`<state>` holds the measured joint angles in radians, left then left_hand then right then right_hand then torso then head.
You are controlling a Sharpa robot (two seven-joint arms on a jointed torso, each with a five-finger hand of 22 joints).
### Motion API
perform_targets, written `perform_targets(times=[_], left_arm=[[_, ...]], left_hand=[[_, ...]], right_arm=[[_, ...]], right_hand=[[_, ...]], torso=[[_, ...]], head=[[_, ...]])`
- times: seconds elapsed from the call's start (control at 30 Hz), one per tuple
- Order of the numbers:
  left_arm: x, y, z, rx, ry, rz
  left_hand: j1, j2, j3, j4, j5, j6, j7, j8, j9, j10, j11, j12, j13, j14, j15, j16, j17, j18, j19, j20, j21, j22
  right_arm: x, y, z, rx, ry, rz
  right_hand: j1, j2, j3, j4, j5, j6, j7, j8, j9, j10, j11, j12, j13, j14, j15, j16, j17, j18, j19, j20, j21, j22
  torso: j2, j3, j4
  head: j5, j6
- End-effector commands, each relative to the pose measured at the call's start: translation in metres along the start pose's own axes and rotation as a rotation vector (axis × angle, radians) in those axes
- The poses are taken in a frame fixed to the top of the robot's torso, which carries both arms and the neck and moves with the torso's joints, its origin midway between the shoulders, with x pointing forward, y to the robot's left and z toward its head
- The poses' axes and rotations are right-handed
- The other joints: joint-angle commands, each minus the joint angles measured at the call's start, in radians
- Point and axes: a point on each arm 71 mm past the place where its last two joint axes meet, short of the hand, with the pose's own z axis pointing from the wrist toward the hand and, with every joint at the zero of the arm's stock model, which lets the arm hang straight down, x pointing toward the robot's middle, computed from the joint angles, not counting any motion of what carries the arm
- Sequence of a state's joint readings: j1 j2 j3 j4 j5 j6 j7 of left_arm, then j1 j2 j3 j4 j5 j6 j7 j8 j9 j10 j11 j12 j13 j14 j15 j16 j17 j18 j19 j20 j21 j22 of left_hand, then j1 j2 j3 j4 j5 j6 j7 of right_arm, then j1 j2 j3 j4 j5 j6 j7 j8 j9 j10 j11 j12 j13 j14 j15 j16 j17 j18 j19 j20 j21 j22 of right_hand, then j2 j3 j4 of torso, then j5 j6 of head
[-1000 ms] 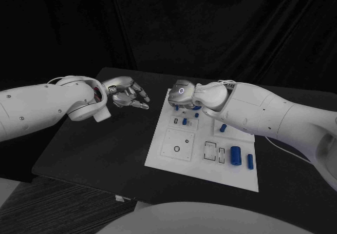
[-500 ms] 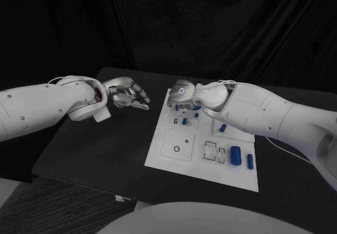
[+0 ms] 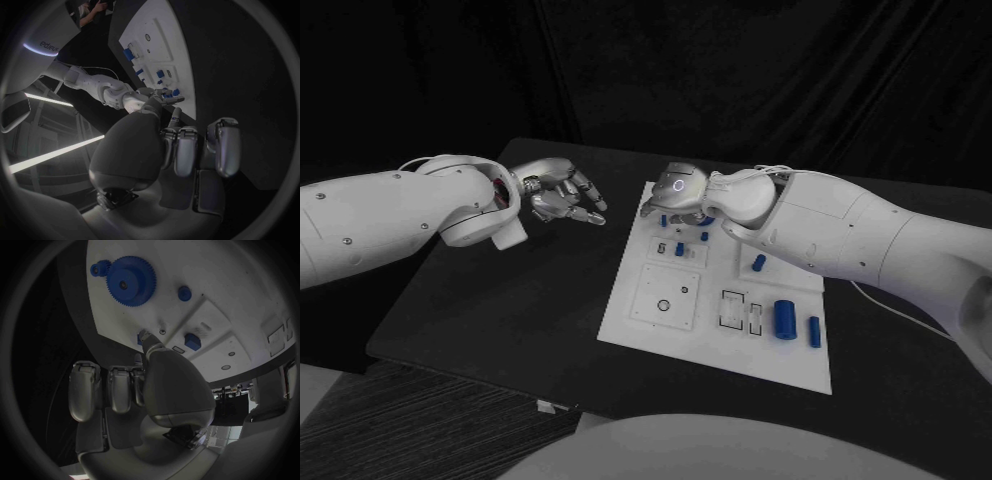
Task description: Assemble the parts on the task board
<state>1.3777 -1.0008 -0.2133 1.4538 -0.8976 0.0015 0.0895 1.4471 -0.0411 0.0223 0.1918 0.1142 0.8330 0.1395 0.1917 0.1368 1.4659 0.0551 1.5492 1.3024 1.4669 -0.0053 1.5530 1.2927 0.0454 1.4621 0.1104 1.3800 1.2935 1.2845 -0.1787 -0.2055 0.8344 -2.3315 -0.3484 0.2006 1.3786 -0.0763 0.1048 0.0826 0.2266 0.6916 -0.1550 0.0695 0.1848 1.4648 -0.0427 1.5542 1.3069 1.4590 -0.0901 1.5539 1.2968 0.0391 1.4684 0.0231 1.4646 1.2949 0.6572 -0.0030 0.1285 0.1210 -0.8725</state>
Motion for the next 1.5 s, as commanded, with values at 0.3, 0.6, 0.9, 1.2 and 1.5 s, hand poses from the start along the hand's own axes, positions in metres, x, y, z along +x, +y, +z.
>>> perform_targets(times=[0.3,0.6,0.9,1.2,1.5], left_arm=[[0.001,-0.002,0.004,0.004,0.017,0.001],[0.002,-0.004,0.008,-0.001,0.019,0.016],[0.005,-0.012,0.02,-0.023,0.0,0.085],[0.01,-0.028,0.042,-0.196,0.073,0.159],[-0.012,-0.049,0.052,-0.461,0.312,0.358]], left_hand=[[-0.001,0.019,-0.023,0.011,0.018,0.009,0.0,0.014,-0.014,0.105,0.0,0.022,0.268,0.104,-0.002,0.018,0.278,0.002,0.007,-0.007,-0.014,0.215],[-0.006,0.02,-0.026,0.015,0.021,0.007,0.001,0.012,-0.017,0.105,0.0,0.022,0.268,0.104,-0.002,0.018,0.278,0.003,0.005,-0.008,-0.018,0.214],[-0.076,0.043,-0.054,0.073,0.077,0.055,-0.011,0.038,-0.017,0.105,-0.008,0.022,0.268,0.104,-0.008,0.018,0.278,0.003,0.005,-0.013,-0.021,0.213],[-0.217,0.075,-0.104,0.099,0.109,0.114,-0.036,0.096,0.016,0.105,-0.029,0.022,0.268,0.104,-0.026,0.018,0.278,0.005,0.005,-0.029,-0.029,0.211],[-0.366,0.128,-0.15,0.098,0.013,0.165,-0.065,0.159,0.112,0.105,-0.055,0.022,0.268,0.104,-0.049,0.018,0.278,0.006,0.005,-0.051,-0.033,0.21]], right_arm=[[-0.02,-0.026,-0.024,0.056,-0.114,-0.052],[-0.061,-0.061,-0.07,0.107,-0.286,-0.125],[-0.08,-0.092,-0.149,0.256,-0.404,-0.133],[-0.066,-0.095,-0.209,0.451,-0.355,0.105],[-0.049,-0.075,-0.21,0.542,-0.349,0.42]], right_hand=[[0.006,-0.014,-0.003,-0.007,-0.004,0.018,0.003,-0.005,-0.009,0.106,0.006,0.017,0.264,0.112,0.005,0.017,0.274,-0.016,0.047,0.003,0.016,0.246],[-0.003,-0.03,-0.013,0.023,-0.043,-0.069,-0.013,-0.014,-0.05,0.106,0.009,0.017,0.264,0.112,0.008,0.017,0.274,-0.018,0.051,0.006,0.022,0.248],[-0.071,-0.005,-0.012,0.157,-0.048,0.2,0.07,0.077,-0.008,0.106,0.004,0.017,0.264,0.112,0.0,0.017,0.274,-0.024,0.069,0.002,0.047,0.256],[-0.225,0.041,-0.031,0.211,0.017,0.407,0.137,0.321,0.301,0.106,-0.028,0.017,0.264,0.112,-0.034,0.017,0.274,-0.036,0.096,-0.028,0.095,0.272],[-0.259,0.045,-0.013,0.208,0.017,0.355,0.142,0.401,0.468,0.106,-0.032,0.017,0.264,0.112,-0.04,0.017,0.274,-0.032,0.087,-0.036,0.081,0.266]], torso=[[-0.001,0.0013,-0.0019],[-0.001,0.001,-0.0032],[-0.004,0.0025,-0.0077],[-0.01,0.0129,-0.0197],[-0.02,0.0228,-0.0428]], head=[[-0.006,0.0],[-0.018,0.0],[-0.034,0.0],[-0.046,0.0],[-0.111,0.0]])
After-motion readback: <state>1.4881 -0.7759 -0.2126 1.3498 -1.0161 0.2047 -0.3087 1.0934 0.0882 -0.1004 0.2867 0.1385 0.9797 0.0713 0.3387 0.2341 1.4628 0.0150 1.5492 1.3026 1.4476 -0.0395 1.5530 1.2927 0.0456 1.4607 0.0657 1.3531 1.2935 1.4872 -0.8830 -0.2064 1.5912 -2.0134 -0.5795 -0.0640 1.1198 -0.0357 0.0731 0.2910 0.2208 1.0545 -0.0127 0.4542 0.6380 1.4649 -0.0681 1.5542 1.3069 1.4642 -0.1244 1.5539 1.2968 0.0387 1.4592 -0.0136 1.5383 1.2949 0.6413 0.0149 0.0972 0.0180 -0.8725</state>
